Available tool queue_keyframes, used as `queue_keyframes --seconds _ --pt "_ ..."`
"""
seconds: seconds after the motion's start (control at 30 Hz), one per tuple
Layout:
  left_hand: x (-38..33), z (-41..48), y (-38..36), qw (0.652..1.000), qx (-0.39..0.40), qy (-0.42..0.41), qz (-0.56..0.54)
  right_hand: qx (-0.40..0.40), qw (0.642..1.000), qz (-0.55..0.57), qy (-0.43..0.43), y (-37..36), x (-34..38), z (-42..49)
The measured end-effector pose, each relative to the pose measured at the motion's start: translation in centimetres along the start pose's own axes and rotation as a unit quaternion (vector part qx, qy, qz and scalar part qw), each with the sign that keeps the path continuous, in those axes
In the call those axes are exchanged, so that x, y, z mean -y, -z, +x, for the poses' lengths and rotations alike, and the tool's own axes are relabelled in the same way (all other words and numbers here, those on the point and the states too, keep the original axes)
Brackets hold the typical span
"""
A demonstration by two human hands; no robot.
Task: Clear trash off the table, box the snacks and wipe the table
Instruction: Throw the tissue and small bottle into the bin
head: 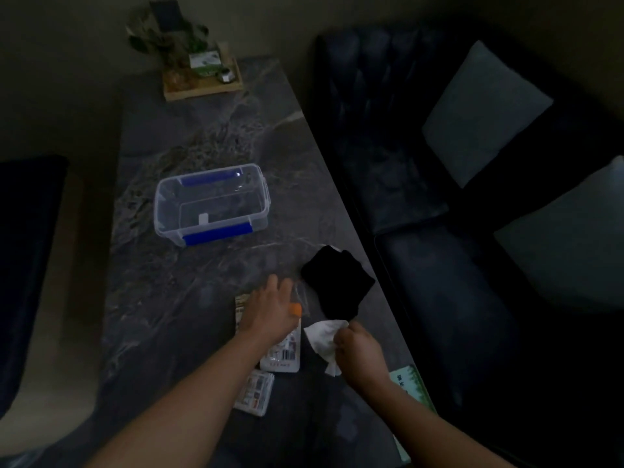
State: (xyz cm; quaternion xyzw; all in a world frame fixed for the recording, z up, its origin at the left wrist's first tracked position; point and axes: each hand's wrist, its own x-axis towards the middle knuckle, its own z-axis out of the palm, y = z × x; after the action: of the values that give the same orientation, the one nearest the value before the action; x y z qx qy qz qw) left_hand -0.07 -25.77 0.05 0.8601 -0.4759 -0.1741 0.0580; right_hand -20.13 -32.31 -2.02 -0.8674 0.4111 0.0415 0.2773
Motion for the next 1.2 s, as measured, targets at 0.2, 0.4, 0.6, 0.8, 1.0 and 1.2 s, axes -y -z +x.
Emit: queue_keyframes --seconds 0.2,0.4,0.6,0.8,1.0,1.2 --pt "0.5 -5.6 -0.4 0.993 -0.029 0.03 -0.112 -0.059 0.997 0.039 -0.034 1.0 1.6 -3.8" --pt "-1.5 -11.9 -1.9 0.982 -0.027 0.015 -0.186 -0.114 0.981 0.101 -0.119 -0.1 1.9 -11.6" --pt "-4.9 -18.3 -3.3 0.967 0.036 -0.039 -0.25 -0.148 0.962 0.143 -0.18 -1.6 0.1 -20.0" --pt "-9.5 -22.7 -6.4 0.967 0.054 -0.106 -0.226 -0.165 0.943 0.158 -0.243 -2.4 -4.3 -25.5" --pt "-15.2 -25.2 -10.1 0.97 0.092 -0.087 -0.207 -0.11 0.942 0.169 -0.269 -3.1 -10.7 -28.6" --pt "-19.3 -28.4 -16.8 0.97 0.154 -0.018 -0.187 0.015 0.947 0.169 -0.273 -5.1 -18.6 -30.4"
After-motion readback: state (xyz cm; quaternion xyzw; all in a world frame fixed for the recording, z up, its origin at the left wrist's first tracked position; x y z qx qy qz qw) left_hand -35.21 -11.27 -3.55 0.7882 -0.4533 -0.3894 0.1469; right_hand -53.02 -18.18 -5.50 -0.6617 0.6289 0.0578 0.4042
